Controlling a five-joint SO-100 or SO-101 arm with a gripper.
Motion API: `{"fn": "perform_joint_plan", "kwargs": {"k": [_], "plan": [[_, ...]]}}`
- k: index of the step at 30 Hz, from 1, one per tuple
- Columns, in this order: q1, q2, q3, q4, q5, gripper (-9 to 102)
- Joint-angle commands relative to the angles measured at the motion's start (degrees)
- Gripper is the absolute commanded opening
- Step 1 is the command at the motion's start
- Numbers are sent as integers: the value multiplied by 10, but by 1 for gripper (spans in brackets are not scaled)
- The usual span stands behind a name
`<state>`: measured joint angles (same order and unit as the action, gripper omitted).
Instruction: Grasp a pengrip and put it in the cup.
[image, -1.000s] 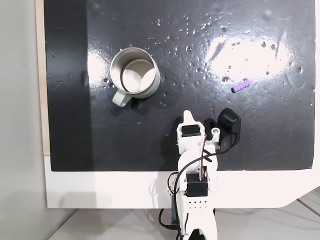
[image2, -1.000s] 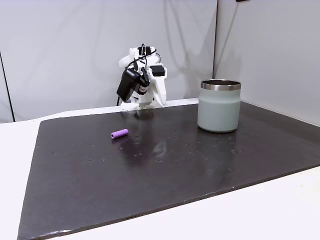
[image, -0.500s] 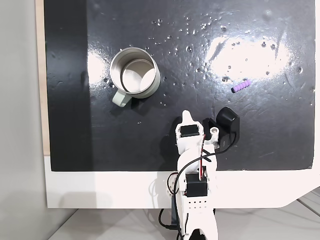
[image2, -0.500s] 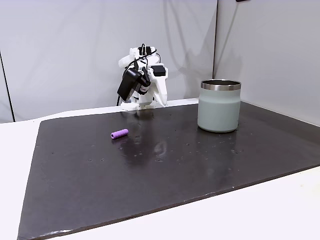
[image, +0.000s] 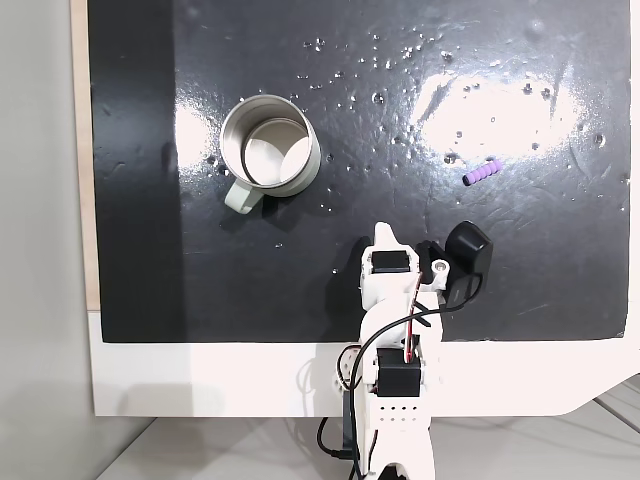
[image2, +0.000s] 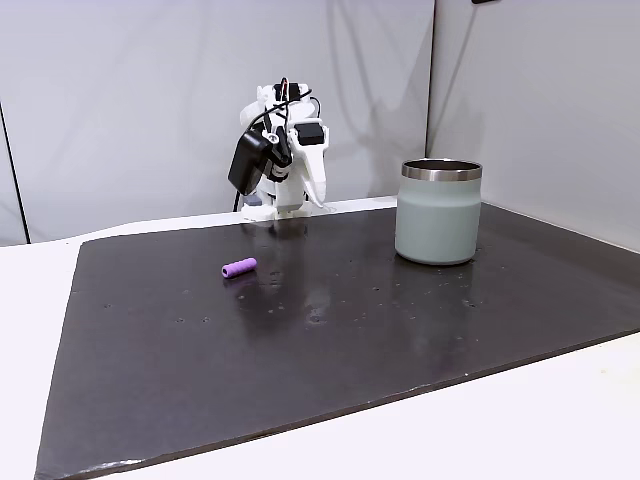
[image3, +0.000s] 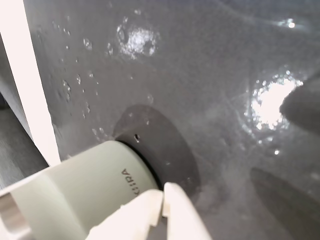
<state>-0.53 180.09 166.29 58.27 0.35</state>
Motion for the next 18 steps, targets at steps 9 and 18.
{"fn": "perform_joint_plan", "kwargs": {"k": [9,18], "plan": [[61,-301,-245,-11,143,0],[122,-441,-328,-3,191,0]]}}
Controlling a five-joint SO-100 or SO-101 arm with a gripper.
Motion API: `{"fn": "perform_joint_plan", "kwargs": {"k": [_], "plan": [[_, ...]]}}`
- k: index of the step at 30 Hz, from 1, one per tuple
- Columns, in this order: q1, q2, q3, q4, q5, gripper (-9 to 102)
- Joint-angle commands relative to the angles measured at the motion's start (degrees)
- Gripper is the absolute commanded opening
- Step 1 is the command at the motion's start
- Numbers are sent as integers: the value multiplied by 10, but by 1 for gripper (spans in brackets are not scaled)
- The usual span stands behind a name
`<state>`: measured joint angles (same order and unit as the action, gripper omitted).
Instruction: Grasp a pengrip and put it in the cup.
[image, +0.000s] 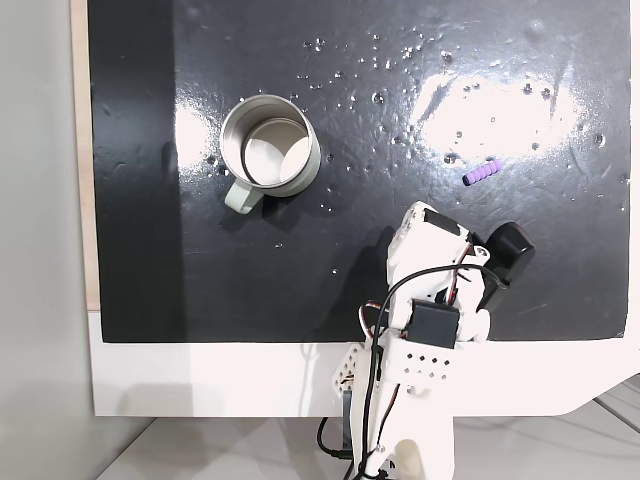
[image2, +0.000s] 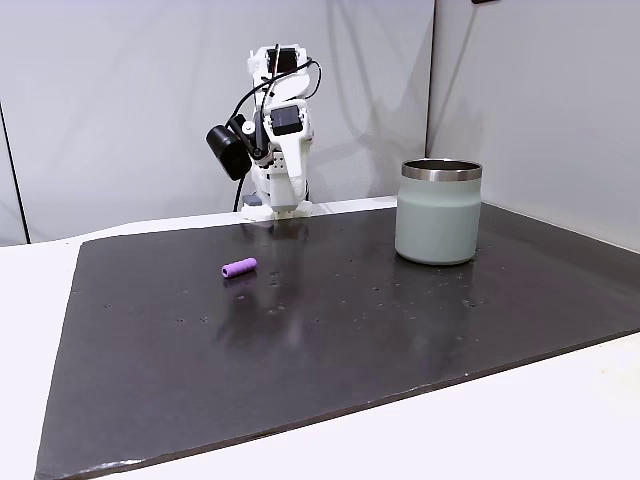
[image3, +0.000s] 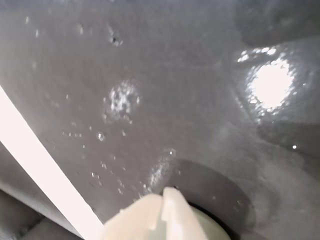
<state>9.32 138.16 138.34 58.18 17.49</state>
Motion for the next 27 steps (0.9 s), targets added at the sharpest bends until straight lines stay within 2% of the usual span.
{"fn": "perform_joint_plan", "kwargs": {"k": [1,6,27], "plan": [[35,-34,-55,-3,15,0],[82,-97,-63,-23,-64,0],[205,-369,-202,-121,-245,0]]}}
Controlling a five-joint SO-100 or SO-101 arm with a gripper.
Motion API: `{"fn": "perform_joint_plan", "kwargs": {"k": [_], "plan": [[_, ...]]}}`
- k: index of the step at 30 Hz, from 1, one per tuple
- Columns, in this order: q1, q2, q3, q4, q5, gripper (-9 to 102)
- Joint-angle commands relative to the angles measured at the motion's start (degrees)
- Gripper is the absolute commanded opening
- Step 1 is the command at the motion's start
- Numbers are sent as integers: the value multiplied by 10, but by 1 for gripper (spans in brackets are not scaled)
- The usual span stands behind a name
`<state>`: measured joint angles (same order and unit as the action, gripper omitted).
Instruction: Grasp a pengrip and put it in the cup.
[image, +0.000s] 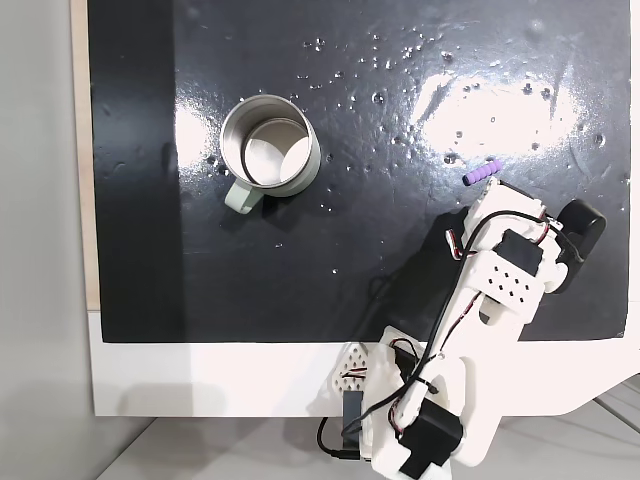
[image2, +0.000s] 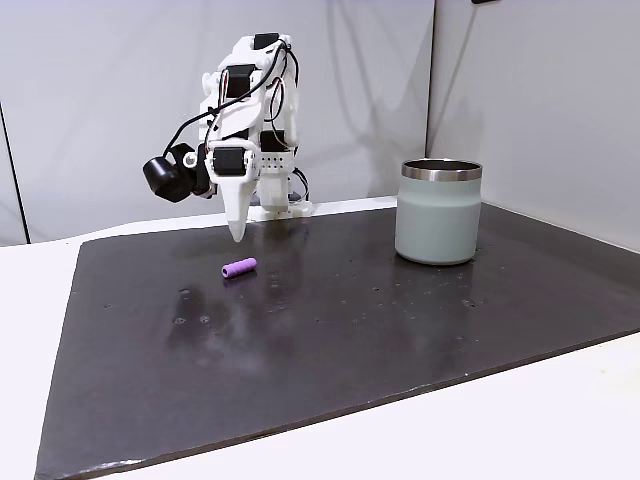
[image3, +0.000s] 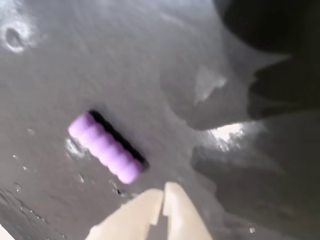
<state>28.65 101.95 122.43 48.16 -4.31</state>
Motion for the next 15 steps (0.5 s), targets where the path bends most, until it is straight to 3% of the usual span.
{"fn": "perform_joint_plan", "kwargs": {"k": [1,9,15], "plan": [[11,-11,-48,-22,-36,0],[-7,-40,-101,-12,-192,1],[-8,-100,-170,27,-232,6]]}}
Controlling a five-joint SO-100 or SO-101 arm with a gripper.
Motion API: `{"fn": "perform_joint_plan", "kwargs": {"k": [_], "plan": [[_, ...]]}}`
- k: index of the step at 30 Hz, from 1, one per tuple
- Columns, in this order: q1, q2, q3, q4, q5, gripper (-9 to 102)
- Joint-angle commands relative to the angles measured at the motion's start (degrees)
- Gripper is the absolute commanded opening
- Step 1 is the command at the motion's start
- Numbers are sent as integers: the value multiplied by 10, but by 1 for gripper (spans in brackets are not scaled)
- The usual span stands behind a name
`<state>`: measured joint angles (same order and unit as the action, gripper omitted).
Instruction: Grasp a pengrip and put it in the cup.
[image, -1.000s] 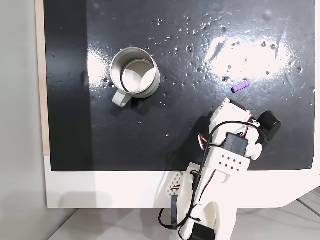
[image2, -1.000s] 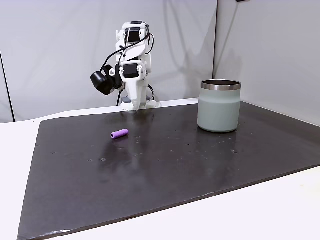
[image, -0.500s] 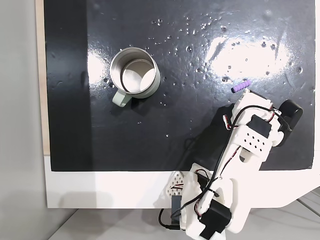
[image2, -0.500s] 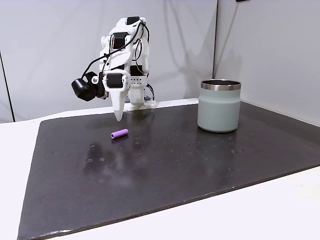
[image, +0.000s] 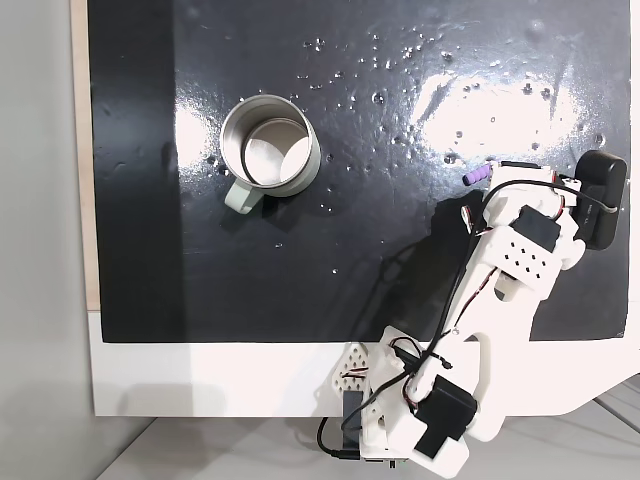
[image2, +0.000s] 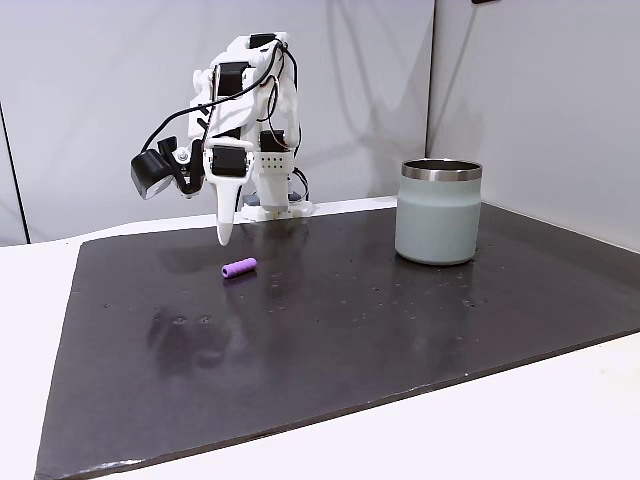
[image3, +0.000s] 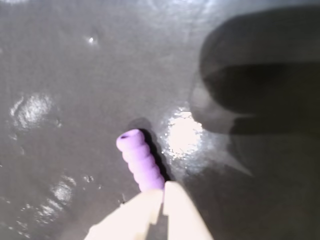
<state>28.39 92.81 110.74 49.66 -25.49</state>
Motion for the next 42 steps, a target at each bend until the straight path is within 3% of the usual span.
{"fn": "perform_joint_plan", "kwargs": {"k": [1,13,29,42], "plan": [[-5,-15,-60,15,-26,7],[-28,-17,-66,21,-122,21],[-21,-80,-54,-7,-216,26],[-14,-132,-62,-9,-221,3]]}}
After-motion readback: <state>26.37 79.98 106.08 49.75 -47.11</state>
